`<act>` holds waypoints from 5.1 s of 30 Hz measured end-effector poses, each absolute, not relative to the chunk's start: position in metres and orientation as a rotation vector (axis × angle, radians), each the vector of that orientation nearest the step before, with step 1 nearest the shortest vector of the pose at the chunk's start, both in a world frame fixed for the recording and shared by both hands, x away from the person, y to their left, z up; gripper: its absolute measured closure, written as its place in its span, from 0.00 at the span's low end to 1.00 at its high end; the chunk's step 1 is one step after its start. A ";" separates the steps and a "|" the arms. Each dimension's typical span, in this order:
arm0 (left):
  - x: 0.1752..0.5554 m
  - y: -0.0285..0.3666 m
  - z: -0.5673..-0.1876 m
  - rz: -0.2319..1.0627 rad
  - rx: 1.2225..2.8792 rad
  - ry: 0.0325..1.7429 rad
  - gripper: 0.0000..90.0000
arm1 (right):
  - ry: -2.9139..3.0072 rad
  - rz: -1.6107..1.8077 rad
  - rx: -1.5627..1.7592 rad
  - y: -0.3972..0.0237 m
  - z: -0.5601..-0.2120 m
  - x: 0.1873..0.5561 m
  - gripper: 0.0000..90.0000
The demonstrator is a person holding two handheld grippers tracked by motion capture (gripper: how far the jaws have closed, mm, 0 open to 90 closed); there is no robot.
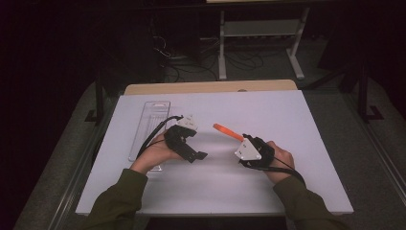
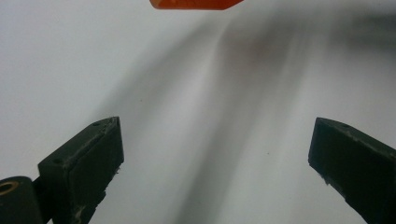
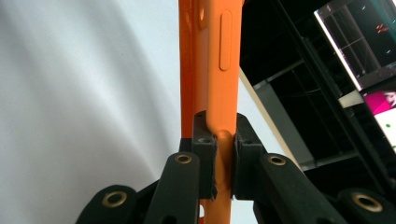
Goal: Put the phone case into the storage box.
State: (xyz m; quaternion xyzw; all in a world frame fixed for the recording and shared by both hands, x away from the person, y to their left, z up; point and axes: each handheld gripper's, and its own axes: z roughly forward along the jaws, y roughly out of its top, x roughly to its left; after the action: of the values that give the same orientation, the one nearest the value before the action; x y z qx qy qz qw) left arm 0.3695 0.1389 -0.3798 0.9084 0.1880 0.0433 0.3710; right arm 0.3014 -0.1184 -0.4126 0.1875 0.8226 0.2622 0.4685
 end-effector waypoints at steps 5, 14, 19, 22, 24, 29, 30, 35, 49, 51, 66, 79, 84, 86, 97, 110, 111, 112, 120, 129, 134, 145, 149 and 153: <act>0.369 0.139 -0.380 0.101 2.325 0.496 0.02 | 2.033 0.660 0.491 -0.122 -0.411 0.303 0.91; 0.368 0.138 -0.379 0.101 2.318 0.505 0.00 | 2.074 0.744 0.619 -0.125 -0.409 0.308 0.91; 0.368 0.138 -0.379 0.095 2.305 0.520 0.00 | 2.085 0.830 0.705 -0.127 -0.407 0.310 0.91; 0.368 0.138 -0.379 0.096 2.305 0.520 0.00 | 2.090 0.863 0.745 -0.129 -0.406 0.311 0.91; 0.368 0.138 -0.379 0.098 2.305 0.523 0.00 | 2.094 0.893 0.775 -0.130 -0.406 0.311 0.91; 0.369 0.139 -0.378 0.114 2.315 0.513 0.00 | 2.103 0.971 0.865 -0.134 -0.404 0.314 0.91; 0.369 0.139 -0.377 0.114 2.313 0.514 0.00 | 2.104 0.983 0.879 -0.135 -0.404 0.314 0.91; 0.368 0.138 -0.378 0.121 2.295 0.528 0.00 | 2.106 1.055 0.935 -0.139 -0.404 0.317 0.91; 0.369 0.140 -0.374 0.122 2.243 0.546 0.00 | 2.099 1.180 1.053 -0.147 -0.405 0.321 0.91; 0.370 0.141 -0.372 0.130 2.242 0.535 0.00 | 2.104 1.181 1.067 -0.146 -0.405 0.321 0.91; 0.370 0.134 -0.362 0.126 2.121 0.589 0.00 | 2.112 1.191 1.059 -0.134 -0.408 0.317 0.91; 0.374 0.129 -0.357 0.131 2.063 0.622 0.00 | 2.136 1.207 1.036 -0.121 -0.410 0.313 0.91; 0.375 0.128 -0.355 0.133 2.032 0.636 0.00 | 2.143 1.218 1.024 -0.115 -0.410 0.312 0.91; 0.376 0.129 -0.354 0.141 2.030 0.630 0.00 | 2.144 1.222 1.030 -0.114 -0.410 0.311 0.91; 0.378 0.127 -0.352 0.148 1.996 0.652 0.00 | 2.154 1.240 0.994 -0.106 -0.408 0.307 0.91; 0.379 0.121 -0.354 0.114 1.939 0.680 0.00 | 2.152 1.253 0.968 -0.097 -0.408 0.302 0.91; 0.379 0.121 -0.354 0.114 1.934 0.680 0.00 | 2.151 1.251 0.966 -0.096 -0.408 0.301 0.91; 0.379 0.121 -0.354 0.116 1.935 0.673 0.00 | 2.156 1.249 0.963 -0.096 -0.408 0.301 0.91; 0.379 0.117 -0.359 0.099 1.917 0.693 0.00 | 2.135 1.259 0.938 -0.093 -0.408 0.300 0.91; 0.377 0.112 -0.363 0.090 1.909 0.701 0.00 | 2.126 1.262 0.940 -0.090 -0.408 0.298 0.91; 0.376 0.109 -0.364 0.076 1.905 0.705 0.00 | 2.124 1.256 0.942 -0.090 -0.408 0.299 0.91; 0.376 0.108 -0.364 0.079 1.902 0.719 0.00 | 2.150 1.236 0.954 -0.085 -0.411 0.297 0.90; 0.376 0.108 -0.365 0.084 1.890 0.729 0.00 | 2.152 1.235 0.954 -0.083 -0.411 0.296 0.90; 0.376 0.108 -0.365 0.093 1.887 0.737 0.02 | 2.153 1.238 0.966 -0.084 -0.411 0.296 0.90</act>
State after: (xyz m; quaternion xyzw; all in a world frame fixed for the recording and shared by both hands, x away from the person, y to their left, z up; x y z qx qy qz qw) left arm 0.3758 0.1076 -0.3649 0.7900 0.3084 0.0388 0.5284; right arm 0.2963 -0.0835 -0.4115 0.3524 0.7851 0.4513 0.2362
